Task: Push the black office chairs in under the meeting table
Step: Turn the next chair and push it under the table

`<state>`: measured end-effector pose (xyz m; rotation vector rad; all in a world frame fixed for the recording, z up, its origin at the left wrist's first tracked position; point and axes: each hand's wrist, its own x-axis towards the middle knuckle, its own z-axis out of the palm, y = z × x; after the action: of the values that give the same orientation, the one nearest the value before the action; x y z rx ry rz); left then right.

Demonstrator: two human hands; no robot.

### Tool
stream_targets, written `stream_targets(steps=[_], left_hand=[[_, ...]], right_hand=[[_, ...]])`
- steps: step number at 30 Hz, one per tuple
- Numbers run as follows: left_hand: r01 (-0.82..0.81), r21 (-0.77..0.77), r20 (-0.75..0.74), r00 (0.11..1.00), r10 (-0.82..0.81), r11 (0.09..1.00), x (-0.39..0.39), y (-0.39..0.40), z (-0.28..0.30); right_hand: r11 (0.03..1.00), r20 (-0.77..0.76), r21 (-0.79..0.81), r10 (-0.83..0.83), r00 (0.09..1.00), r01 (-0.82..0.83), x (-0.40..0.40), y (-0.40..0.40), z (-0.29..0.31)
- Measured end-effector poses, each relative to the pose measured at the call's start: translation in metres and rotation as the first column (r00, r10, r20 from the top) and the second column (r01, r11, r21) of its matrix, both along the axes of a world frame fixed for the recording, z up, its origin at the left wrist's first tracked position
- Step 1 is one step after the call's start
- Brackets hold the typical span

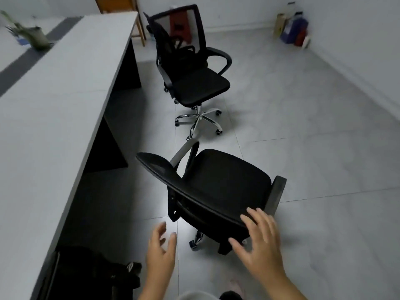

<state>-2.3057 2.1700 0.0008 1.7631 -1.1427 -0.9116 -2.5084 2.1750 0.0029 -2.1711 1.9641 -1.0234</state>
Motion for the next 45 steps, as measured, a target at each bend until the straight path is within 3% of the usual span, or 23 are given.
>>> stream_targets(steps=[2, 6, 8, 11, 14, 19, 22, 25, 28, 30, 33, 39, 42, 45], left_hand=[[-0.006, -0.065, 0.121, 0.993, 0.014, 0.998, -0.008, -0.033, 0.017], [0.167, -0.069, 0.417, 0.901, -0.124, 0.984, -0.005, -0.082, 0.036], [0.265, -0.039, 0.575, 0.795, -0.195, 0.964, 0.004, -0.103, 0.031], [0.486, 0.064, 0.760, 0.543, -0.358, 0.872, 0.009, -0.138, 0.028], [0.665, 0.133, 0.787, 0.380, -0.486, 0.735, -0.009, -0.155, 0.027], [0.781, 0.108, 0.813, 0.287, -0.506, 0.616, -0.063, -0.145, 0.012], [0.769, 0.263, 0.804, 0.158, -0.573, 0.583, -0.094, -0.153, 0.014], [0.769, 0.328, 0.774, 0.115, -0.623, 0.548, -0.121, -0.169, 0.022], [0.802, 0.386, 0.737, 0.030, -0.676, 0.456, -0.141, -0.186, 0.025], [0.781, 0.448, 0.651, 0.048, -0.757, 0.436, -0.158, -0.194, 0.030], [0.762, 0.431, 0.688, 0.071, -0.723, 0.484, -0.186, -0.203, 0.031], [0.635, 0.271, 0.830, 0.226, -0.510, 0.723, -0.259, -0.205, 0.019], [0.576, 0.168, 0.864, 0.304, -0.400, 0.800, -0.297, -0.202, 0.014], [0.508, 0.115, 0.898, 0.314, -0.308, 0.853, -0.328, -0.206, 0.015]], right_hand=[[0.997, -0.172, 0.078, 0.016, 0.985, -0.003, 0.003, -0.029, 0.000], [0.990, -0.251, 0.142, 0.026, 0.968, 0.010, 0.003, -0.051, -0.003], [0.998, -0.260, 0.054, -0.015, 0.966, 0.030, -0.009, -0.053, -0.008], [0.995, -0.264, -0.097, -0.027, 0.964, 0.001, -0.042, -0.064, -0.017], [0.987, -0.323, -0.114, 0.069, 0.944, -0.111, -0.096, -0.081, -0.020], [0.988, -0.450, 0.030, 0.149, 0.880, -0.152, -0.175, -0.125, -0.008], [0.991, -0.420, 0.131, 0.081, 0.904, -0.028, -0.192, -0.143, -0.005], [0.988, -0.386, 0.085, -0.091, 0.918, 0.133, -0.189, -0.155, -0.003], [0.992, -0.356, 0.078, -0.067, 0.932, 0.101, -0.193, -0.166, -0.004], [0.997, -0.349, 0.057, -0.030, 0.937, 0.053, -0.208, -0.178, -0.001], [1.000, -0.381, 0.029, 0.008, 0.925, 0.004, -0.240, -0.199, 0.002], [0.988, -0.388, 0.055, 0.157, 0.908, -0.147, -0.318, -0.248, -0.012], [0.962, -0.419, 0.073, 0.271, 0.867, -0.265, -0.350, -0.272, -0.011], [0.936, -0.448, 0.057, 0.334, 0.829, -0.346, -0.375, -0.297, -0.008]])
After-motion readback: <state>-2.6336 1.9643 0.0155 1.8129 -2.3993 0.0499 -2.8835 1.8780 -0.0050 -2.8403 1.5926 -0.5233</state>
